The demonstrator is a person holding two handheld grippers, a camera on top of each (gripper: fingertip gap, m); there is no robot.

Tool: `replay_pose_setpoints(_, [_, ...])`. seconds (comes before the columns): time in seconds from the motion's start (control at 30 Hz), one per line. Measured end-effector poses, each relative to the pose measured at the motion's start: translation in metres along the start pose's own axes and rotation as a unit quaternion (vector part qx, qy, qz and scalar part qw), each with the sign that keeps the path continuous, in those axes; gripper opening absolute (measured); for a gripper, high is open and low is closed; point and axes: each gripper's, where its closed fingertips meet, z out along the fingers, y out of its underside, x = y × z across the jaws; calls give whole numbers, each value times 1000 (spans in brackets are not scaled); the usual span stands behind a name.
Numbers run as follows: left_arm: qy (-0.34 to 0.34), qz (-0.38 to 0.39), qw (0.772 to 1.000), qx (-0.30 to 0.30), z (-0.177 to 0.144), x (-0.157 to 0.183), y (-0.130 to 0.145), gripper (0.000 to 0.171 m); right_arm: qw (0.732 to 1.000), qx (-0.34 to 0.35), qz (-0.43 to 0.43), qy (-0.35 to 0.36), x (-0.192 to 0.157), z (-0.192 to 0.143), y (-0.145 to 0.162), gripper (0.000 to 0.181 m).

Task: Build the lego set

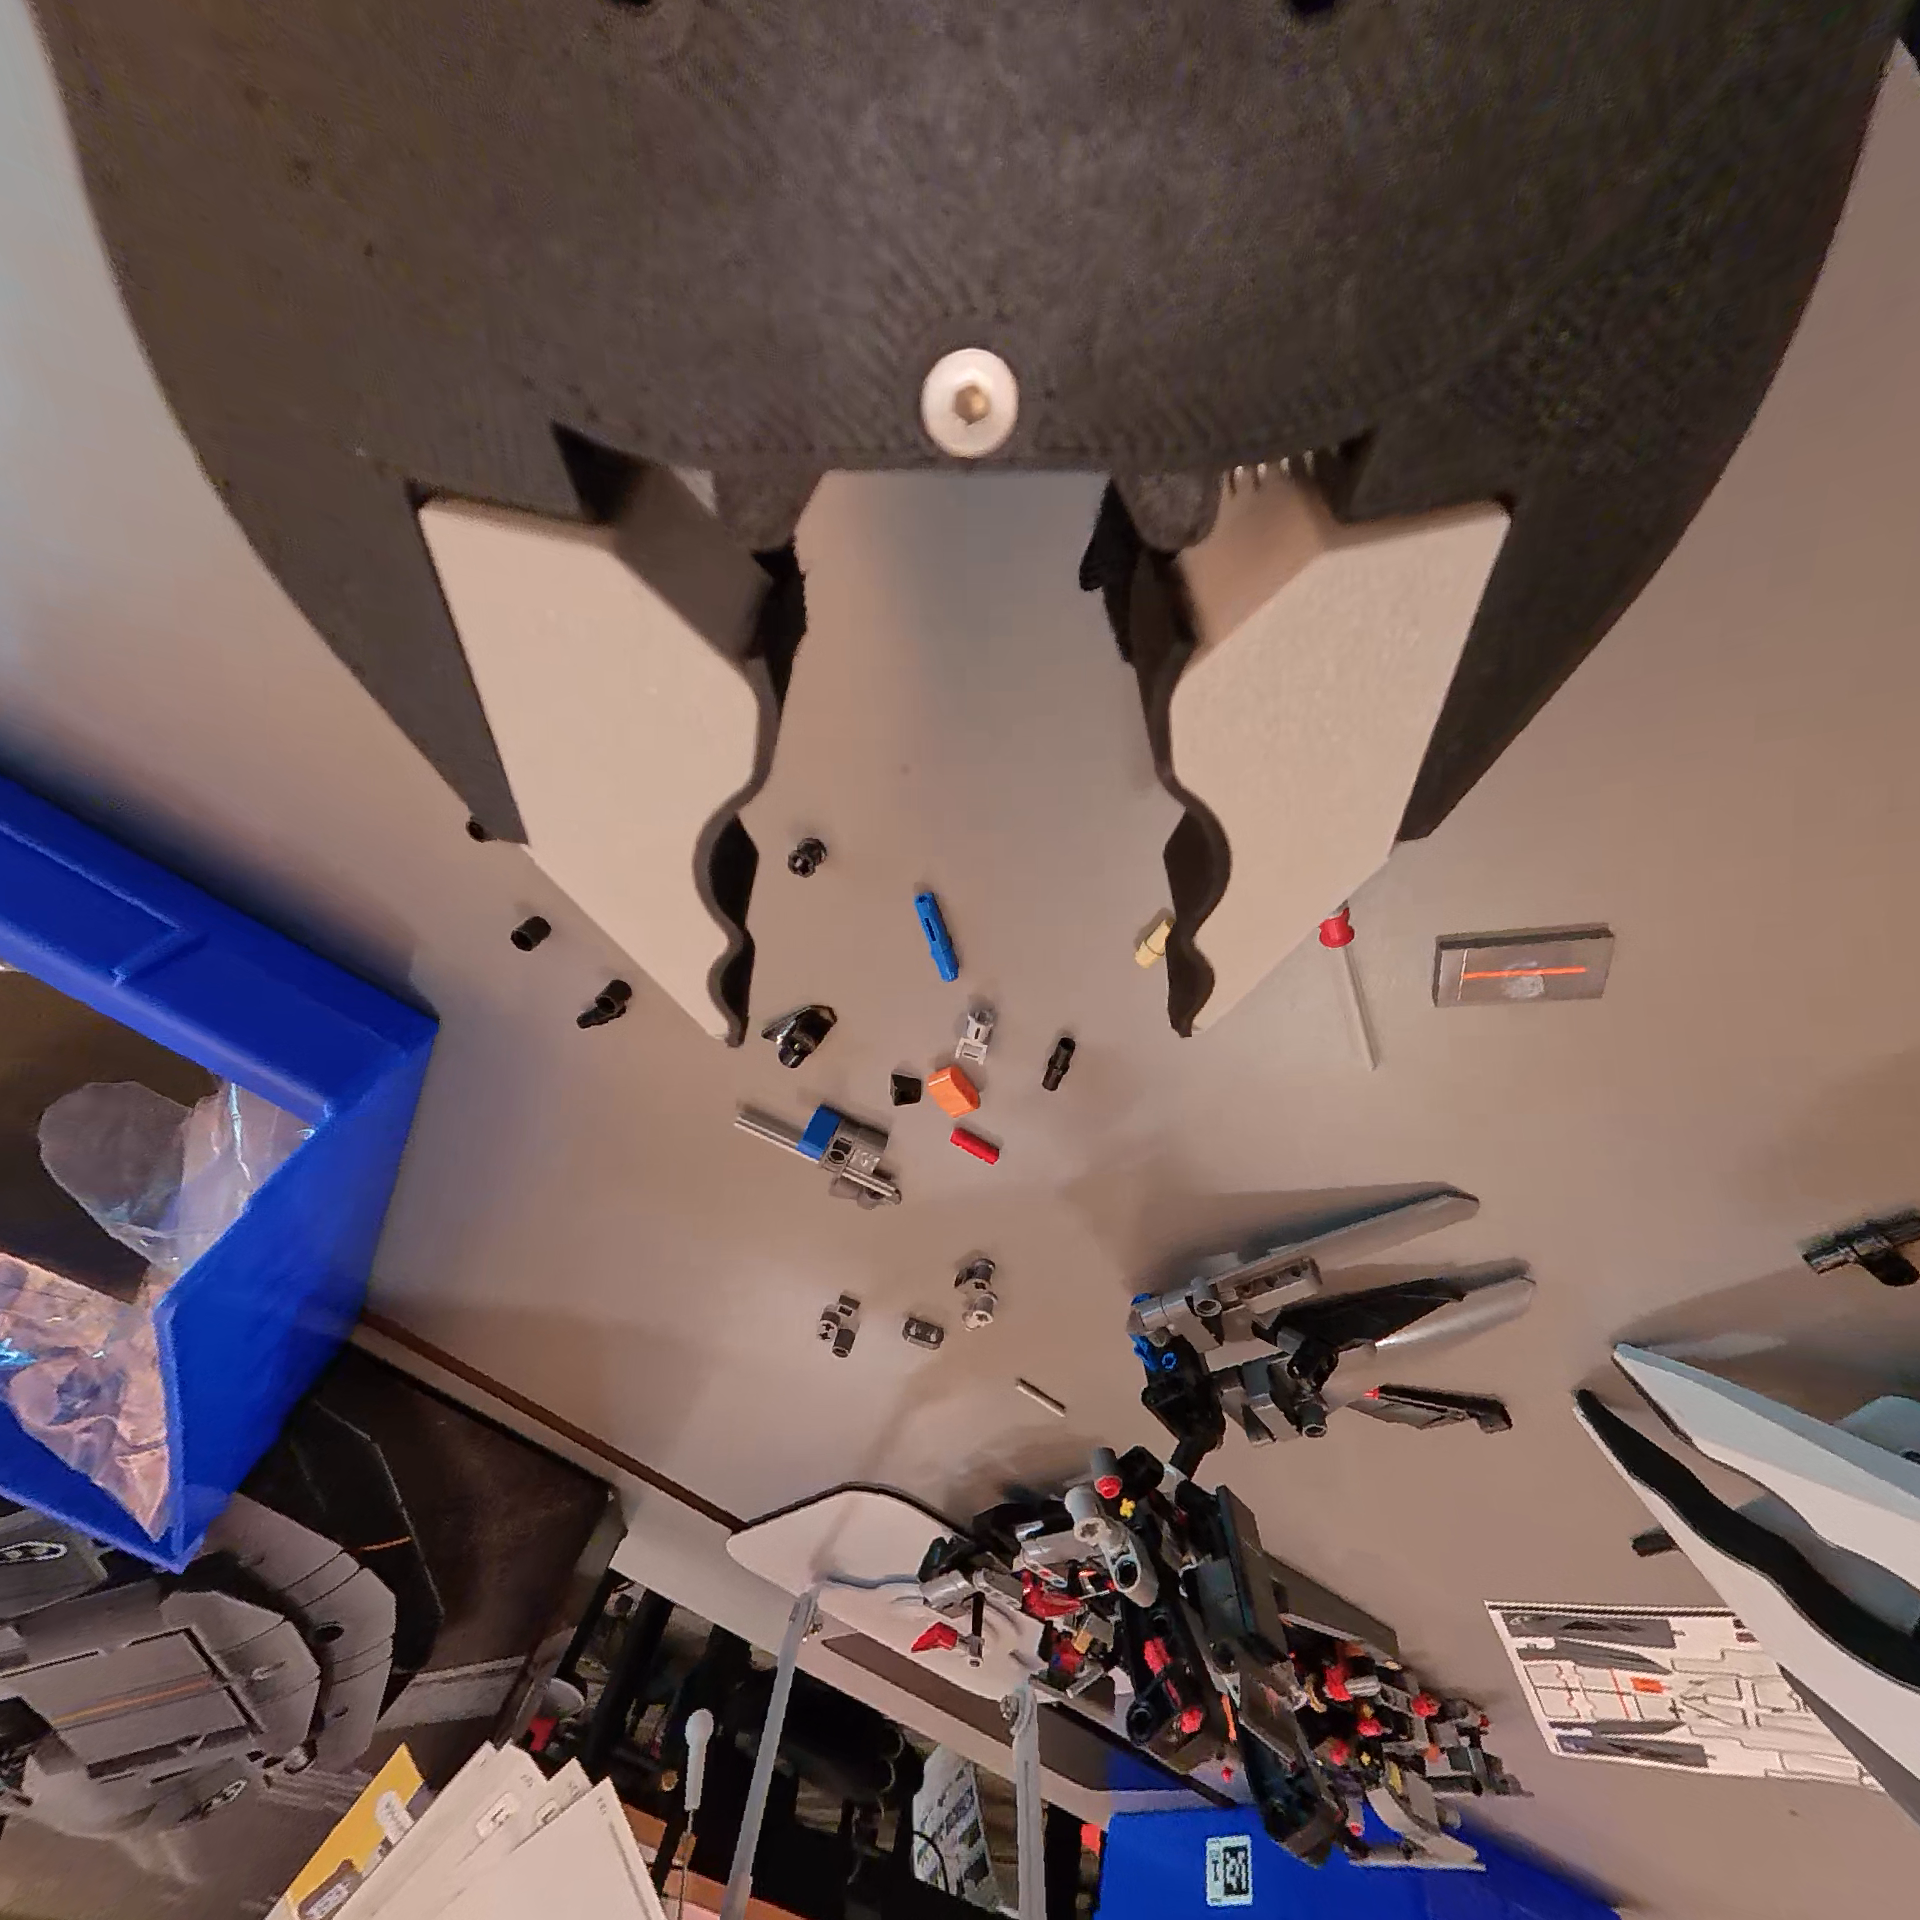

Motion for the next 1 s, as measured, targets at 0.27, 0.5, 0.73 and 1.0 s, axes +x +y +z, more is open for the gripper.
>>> replay_pose_setpoints(0.27, [1, -2, 1000, 0, 0, 0, 0, 22, 1000, 3, 3, 2, 2, -1, -1, 80])
replay_pose_setpoints(0.5, [-4, -1, 1000, 0, 1, -1, -1, 21, 1000, 9, 5, -1, 2, -3, -2, 79])
replay_pose_setpoints(0.73, [-6, 0, 1000, 0, 1, -2, -1, 21, 1000, 11, 6, -3, 1, -3, -3, 79])
replay_pose_setpoints(1.0, [-6, 0, 1000, 0, 1, -2, -1, 21, 1000, 12, 6, -5, 1, -3, -3, 78])
